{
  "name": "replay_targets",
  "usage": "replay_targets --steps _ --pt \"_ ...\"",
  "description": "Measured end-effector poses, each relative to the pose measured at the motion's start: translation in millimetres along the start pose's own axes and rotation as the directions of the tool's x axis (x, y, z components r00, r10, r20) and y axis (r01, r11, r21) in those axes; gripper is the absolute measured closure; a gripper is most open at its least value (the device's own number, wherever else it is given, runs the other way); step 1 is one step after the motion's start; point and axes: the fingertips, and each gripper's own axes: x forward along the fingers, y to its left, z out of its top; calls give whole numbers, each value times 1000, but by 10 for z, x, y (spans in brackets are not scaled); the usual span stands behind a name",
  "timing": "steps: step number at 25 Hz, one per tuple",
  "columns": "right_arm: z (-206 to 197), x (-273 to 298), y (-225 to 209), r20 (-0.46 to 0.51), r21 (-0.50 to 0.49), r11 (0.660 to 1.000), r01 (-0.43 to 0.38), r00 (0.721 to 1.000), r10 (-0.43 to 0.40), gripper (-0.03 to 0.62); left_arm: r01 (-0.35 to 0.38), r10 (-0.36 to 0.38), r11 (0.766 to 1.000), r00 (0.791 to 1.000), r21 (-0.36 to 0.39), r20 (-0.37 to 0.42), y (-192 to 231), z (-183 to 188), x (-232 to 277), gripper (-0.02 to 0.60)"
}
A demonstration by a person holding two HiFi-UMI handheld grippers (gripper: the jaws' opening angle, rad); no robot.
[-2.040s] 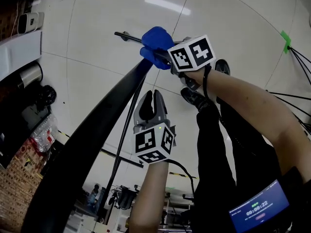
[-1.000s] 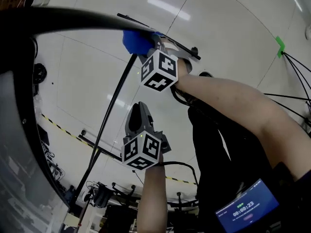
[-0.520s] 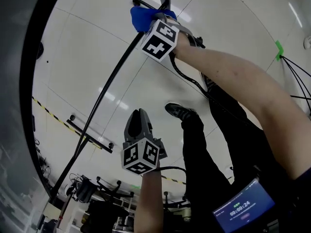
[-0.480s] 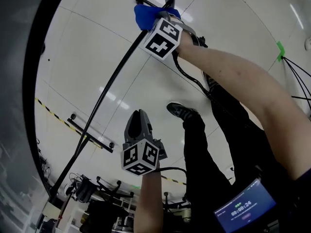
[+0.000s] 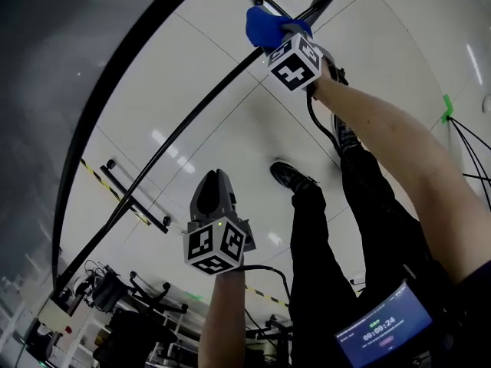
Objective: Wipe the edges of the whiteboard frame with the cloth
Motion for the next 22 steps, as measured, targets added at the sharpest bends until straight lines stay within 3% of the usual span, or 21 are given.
replay_targets --steps 7,14,22 --pt "318 -40 432 133 -10 999 -49 990 50 453 16 -15 999 1000 -38 17 -4 -95 -175 516" --pt "293 89 1231 73 -61 971 -232 969 236 453 -54 55 993 998 -104 4 404 -265 -363 517" --pt "391 203 1402 62 -5 971 -238 969 238 450 -72 84 986 993 -148 79 591 -213 -514 517"
